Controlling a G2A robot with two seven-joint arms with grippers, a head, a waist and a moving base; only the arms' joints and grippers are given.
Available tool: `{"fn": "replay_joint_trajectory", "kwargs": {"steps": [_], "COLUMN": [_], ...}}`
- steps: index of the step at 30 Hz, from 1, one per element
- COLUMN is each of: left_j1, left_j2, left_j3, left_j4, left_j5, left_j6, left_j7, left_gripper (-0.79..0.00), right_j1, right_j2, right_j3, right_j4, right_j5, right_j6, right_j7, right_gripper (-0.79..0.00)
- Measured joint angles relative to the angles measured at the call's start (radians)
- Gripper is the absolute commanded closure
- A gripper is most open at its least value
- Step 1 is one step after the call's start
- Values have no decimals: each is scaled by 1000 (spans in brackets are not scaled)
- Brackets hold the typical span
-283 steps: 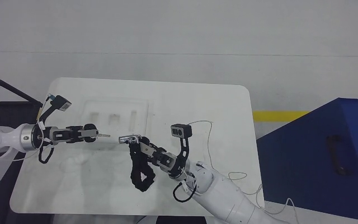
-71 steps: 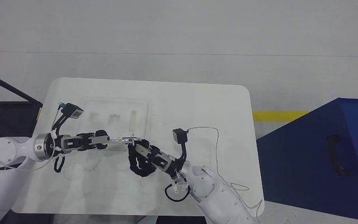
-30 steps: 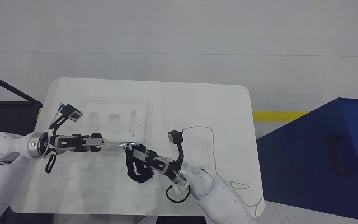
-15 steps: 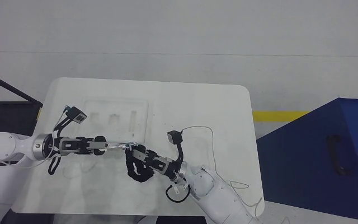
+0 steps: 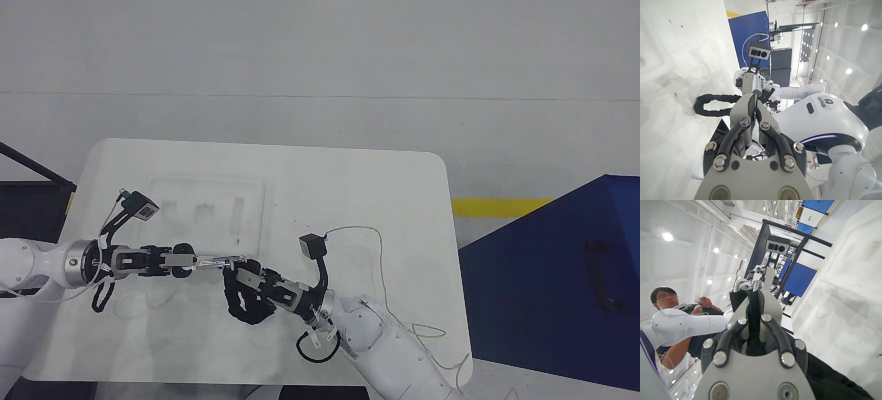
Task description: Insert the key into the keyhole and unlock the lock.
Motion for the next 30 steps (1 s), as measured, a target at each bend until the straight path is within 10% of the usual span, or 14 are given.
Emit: {"fn": "replay_joint_trajectory", "kwargs": {"steps": [30], "left_j1": [7], "left_j2": [-12], "left_j3": [-13], "left_j4": [-34], "left_j5": [62], "left_j6": [-65], "left_j7": [65], "left_gripper": [0], "right_j1": [-4], "right_j2": [-1], "right_j3": [8], "right_j4": [-13], "right_j5": [-76], "right_j6": [1], "right_j7": [-54], "right_gripper": [0]}}
